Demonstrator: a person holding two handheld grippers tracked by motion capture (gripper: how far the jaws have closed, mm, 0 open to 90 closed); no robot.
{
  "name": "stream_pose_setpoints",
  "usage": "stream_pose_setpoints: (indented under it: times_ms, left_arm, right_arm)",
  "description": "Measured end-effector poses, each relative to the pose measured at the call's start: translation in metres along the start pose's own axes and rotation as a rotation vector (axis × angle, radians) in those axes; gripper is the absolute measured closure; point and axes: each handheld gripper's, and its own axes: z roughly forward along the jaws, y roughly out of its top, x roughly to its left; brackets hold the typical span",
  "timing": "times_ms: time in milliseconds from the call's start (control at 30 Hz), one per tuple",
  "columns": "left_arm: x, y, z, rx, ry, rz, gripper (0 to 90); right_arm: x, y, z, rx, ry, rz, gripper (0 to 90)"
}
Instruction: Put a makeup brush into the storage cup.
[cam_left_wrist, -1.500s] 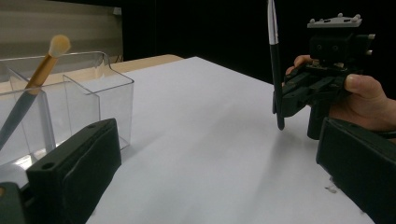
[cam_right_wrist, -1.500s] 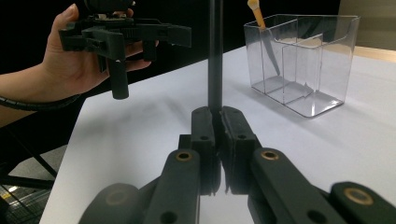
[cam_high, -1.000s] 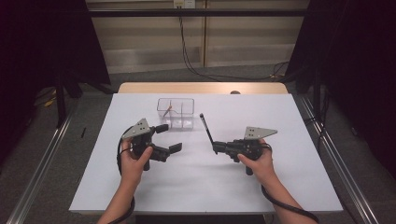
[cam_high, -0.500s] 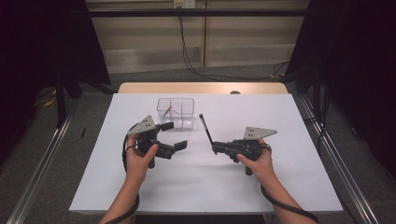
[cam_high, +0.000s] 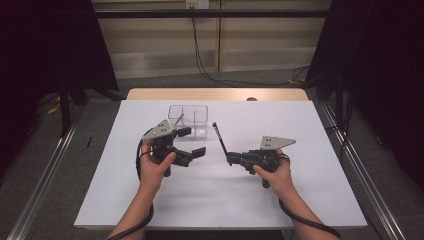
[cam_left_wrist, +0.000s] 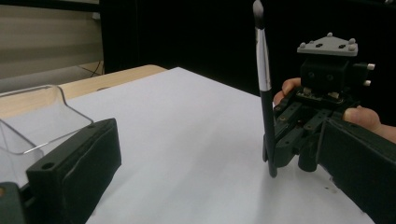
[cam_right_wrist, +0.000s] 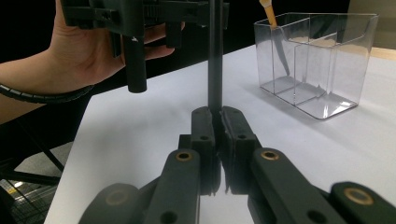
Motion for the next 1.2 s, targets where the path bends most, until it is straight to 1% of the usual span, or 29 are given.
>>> stream_pose_setpoints:
  times_ms: [300, 600, 667, 800, 933, 1033, 1200]
  left_arm:
    - [-0.001, 0.002, 0.011, 0.006, -0.011, -0.009, 0.0]
    - [-0.001, 0.003, 0.016, 0.002, -0.013, -0.016, 0.0]
    - [-0.001, 0.004, 0.017, -0.002, -0.019, -0.022, 0.0]
    - [-0.002, 0.004, 0.02, 0.005, -0.027, -0.02, 0.0]
    - [-0.004, 0.005, 0.023, 0.004, -0.036, -0.032, 0.0]
    - [-0.005, 0.005, 0.025, 0.004, -0.041, -0.033, 0.0]
    - [-0.006, 0.004, 0.029, 0.0, -0.047, -0.058, 0.0]
  right_arm:
    - [0.001, 0.0, 0.002, 0.004, 0.008, -0.004, 85.0]
    - [0.002, -0.001, 0.003, 0.007, 0.011, -0.004, 85.0]
    - [0.002, -0.001, 0.004, 0.005, 0.013, -0.006, 85.0]
    - [0.002, -0.001, 0.004, 0.007, 0.015, -0.007, 85.0]
    - [0.003, -0.002, 0.005, 0.008, 0.018, -0.007, 85.0]
    - [0.004, -0.002, 0.006, 0.009, 0.02, -0.007, 85.0]
    - [0.004, -0.002, 0.006, 0.01, 0.021, -0.009, 85.1]
